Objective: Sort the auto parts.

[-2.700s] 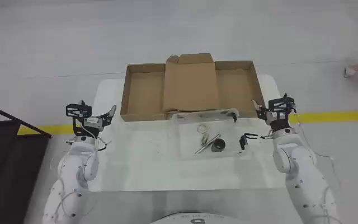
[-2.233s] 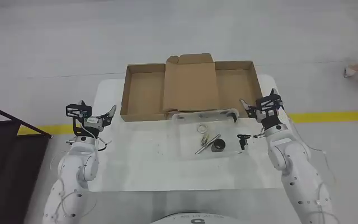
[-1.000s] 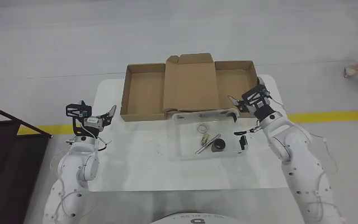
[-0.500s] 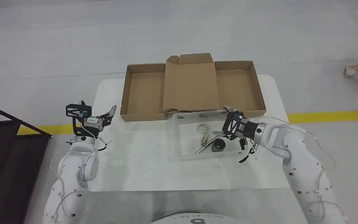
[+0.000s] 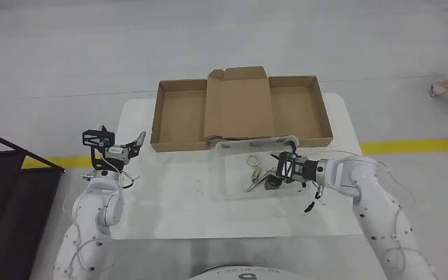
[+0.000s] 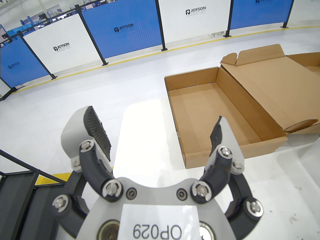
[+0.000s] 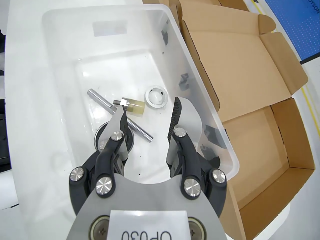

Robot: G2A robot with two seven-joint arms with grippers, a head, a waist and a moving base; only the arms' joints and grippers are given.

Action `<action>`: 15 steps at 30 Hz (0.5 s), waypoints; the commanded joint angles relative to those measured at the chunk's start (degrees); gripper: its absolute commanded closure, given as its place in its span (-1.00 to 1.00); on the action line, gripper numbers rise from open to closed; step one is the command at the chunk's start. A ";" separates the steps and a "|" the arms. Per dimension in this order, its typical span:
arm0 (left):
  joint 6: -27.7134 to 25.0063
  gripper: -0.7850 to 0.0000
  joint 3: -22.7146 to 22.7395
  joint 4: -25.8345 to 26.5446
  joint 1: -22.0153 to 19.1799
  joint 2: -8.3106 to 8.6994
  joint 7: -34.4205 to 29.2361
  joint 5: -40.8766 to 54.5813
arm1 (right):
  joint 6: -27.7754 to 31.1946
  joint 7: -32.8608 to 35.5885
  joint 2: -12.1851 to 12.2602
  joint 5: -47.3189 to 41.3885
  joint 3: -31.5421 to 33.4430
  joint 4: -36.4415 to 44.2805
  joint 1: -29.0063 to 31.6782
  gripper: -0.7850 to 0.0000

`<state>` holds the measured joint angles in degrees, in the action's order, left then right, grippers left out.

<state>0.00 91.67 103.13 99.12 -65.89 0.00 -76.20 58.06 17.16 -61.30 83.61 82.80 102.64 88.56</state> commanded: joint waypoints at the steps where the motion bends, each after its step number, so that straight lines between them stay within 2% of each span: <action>1: 0.00 -1.00 0.00 0.00 0.00 0.00 0.00 0.00 | -0.06 0.94 0.47 -0.87 0.24 -0.52 0.06 0.06; 15: 0.00 -1.00 0.00 0.00 0.00 0.00 0.00 0.00 | -0.06 8.18 2.86 -7.73 -0.94 -1.00 0.25 0.07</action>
<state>0.00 91.67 103.13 99.12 -65.89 0.00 -76.20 58.00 24.61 -58.60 76.36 82.08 101.67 88.91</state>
